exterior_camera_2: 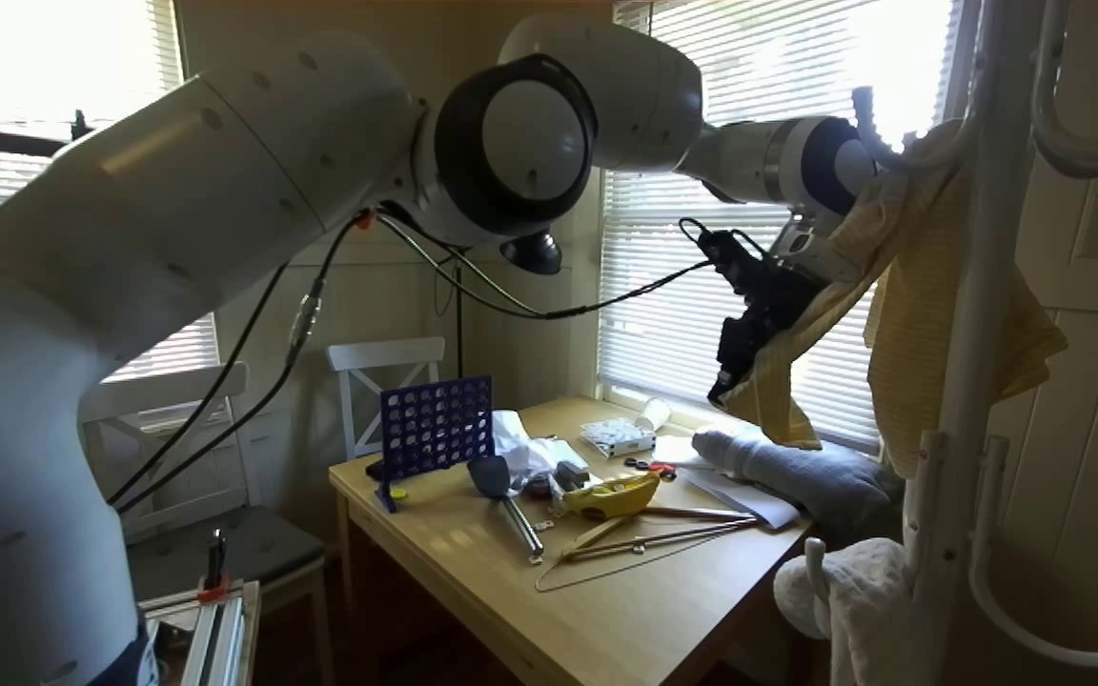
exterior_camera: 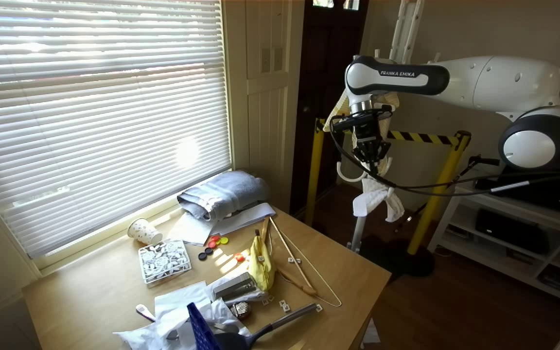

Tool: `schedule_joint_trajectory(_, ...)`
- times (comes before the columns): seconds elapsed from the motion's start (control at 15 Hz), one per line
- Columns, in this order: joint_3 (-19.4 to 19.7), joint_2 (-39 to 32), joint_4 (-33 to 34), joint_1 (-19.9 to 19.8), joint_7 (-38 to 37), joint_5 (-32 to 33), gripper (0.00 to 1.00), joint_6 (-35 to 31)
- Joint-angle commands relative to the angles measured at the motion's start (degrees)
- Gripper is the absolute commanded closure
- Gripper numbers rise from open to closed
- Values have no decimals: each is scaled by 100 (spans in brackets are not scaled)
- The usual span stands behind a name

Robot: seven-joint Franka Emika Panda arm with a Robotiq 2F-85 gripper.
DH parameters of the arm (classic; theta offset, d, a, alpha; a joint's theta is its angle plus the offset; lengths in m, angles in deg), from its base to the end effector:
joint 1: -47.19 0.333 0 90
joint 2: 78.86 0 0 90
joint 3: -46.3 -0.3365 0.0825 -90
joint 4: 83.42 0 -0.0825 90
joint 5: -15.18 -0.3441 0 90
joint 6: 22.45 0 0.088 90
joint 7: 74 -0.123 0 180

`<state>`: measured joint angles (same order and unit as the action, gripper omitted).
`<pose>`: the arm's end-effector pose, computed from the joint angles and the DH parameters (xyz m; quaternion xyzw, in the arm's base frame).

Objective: Put the towel on the coat rack

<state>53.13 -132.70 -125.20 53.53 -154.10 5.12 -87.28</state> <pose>0.6819 0.0565 0.3646 0.7516 -0.6035 -0.2245 0.1432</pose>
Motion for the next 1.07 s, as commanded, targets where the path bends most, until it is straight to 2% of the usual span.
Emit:
schedule_joint_trajectory(0.0,-71,2,-137,-98,-182,-235,100,-61)
schedule_joint_trajectory(0.07,-86,30,-199,-170,-231,-312,100,-62)
schedule_joint_trajectory(0.13,-95,39,-233,-214,-238,-356,74,-40)
schedule_joint_trajectory(0.2,-91,57,-277,-262,-295,-423,73,-65)
schedule_joint_trajectory(0.53,-54,51,-425,-297,-217,-483,40,-5)
schedule_joint_trajectory(0.87,42,-15,-141,377,524,519,5,324)
schedule_joint_trajectory(1.0,67,25,-87,689,696,926,0,367)
